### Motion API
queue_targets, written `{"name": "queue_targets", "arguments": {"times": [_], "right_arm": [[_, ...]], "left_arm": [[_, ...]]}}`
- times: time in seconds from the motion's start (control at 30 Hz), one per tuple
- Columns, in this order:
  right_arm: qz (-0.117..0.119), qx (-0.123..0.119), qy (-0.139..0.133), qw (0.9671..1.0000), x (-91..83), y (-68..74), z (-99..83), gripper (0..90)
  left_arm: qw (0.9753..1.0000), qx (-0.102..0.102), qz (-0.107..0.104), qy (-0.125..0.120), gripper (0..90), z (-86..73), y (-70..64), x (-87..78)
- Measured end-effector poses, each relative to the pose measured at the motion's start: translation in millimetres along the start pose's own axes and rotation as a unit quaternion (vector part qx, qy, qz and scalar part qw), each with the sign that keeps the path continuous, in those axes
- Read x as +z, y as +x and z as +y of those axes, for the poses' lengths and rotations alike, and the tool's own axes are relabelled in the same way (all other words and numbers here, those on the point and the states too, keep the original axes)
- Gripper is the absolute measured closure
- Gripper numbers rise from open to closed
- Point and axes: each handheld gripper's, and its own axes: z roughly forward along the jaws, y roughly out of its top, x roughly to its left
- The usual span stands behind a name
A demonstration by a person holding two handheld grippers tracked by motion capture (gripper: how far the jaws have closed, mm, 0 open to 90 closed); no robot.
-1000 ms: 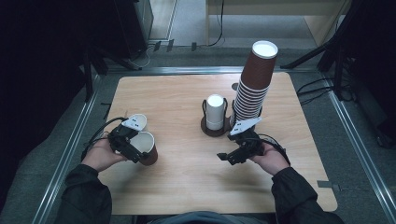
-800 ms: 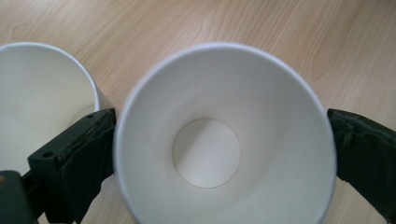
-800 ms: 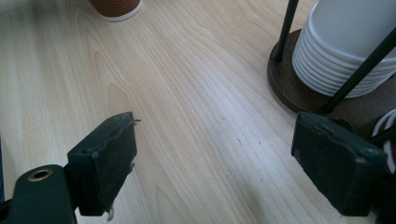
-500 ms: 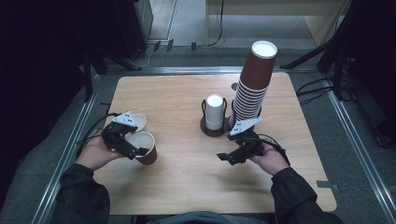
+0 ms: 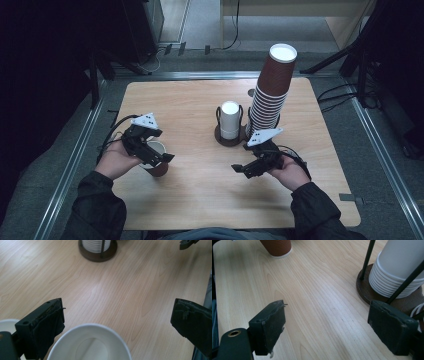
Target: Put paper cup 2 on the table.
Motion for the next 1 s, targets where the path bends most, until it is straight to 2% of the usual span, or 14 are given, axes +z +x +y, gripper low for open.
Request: {"name": "queue_targets", "arguments": {"times": [0.07,0.13,0.2,0.27,0.5,0.77,0.87,0.93,1.0], "right_arm": [[-0.003,0.003,0.000,1.0000,-1.7,0.1,-1.5,15.1],[-0.003,0.007,-0.006,1.0000,-3.0,0.1,-2.3,15.1],[-0.002,0.019,-0.012,0.9997,-4.6,0.8,-2.6,15.1],[-0.001,0.028,-0.016,0.9995,-5.6,1.9,-2.9,15.1],[-0.004,0.031,-0.016,0.9994,-7.2,3.9,-5.5,15.1],[-0.008,0.032,-0.017,0.9993,-8.5,4.9,-7.6,15.1],[-0.009,0.033,-0.017,0.9993,-9.0,5.9,-7.9,15.1],[-0.007,0.032,-0.015,0.9993,-8.8,6.8,-8.0,15.1],[-0.009,0.030,-0.013,0.9994,-8.1,7.0,-8.3,15.1]], "left_arm": [[1.0000,0.008,0.002,0.005,0.0,4.3,-2.3,5.3],[0.9997,0.017,0.018,0.005,0.0,7.4,-4.0,10.0],[0.9999,0.010,0.007,0.008,0.0,10.3,-2.7,14.1],[0.9999,0.009,0.009,0.010,0.0,12.9,-3.1,17.6],[0.9997,0.013,0.003,0.018,0.0,23.1,-7.4,32.6],[0.9998,0.003,-0.004,0.018,0.0,31.6,-11.9,44.3],[0.9997,0.009,-0.007,0.020,0.0,36.4,-16.7,51.5],[0.9994,0.024,0.001,0.023,0.0,40.2,-21.8,55.8],[0.9994,0.025,-0.003,0.025,0.0,43.4,-24.5,61.2]]}}
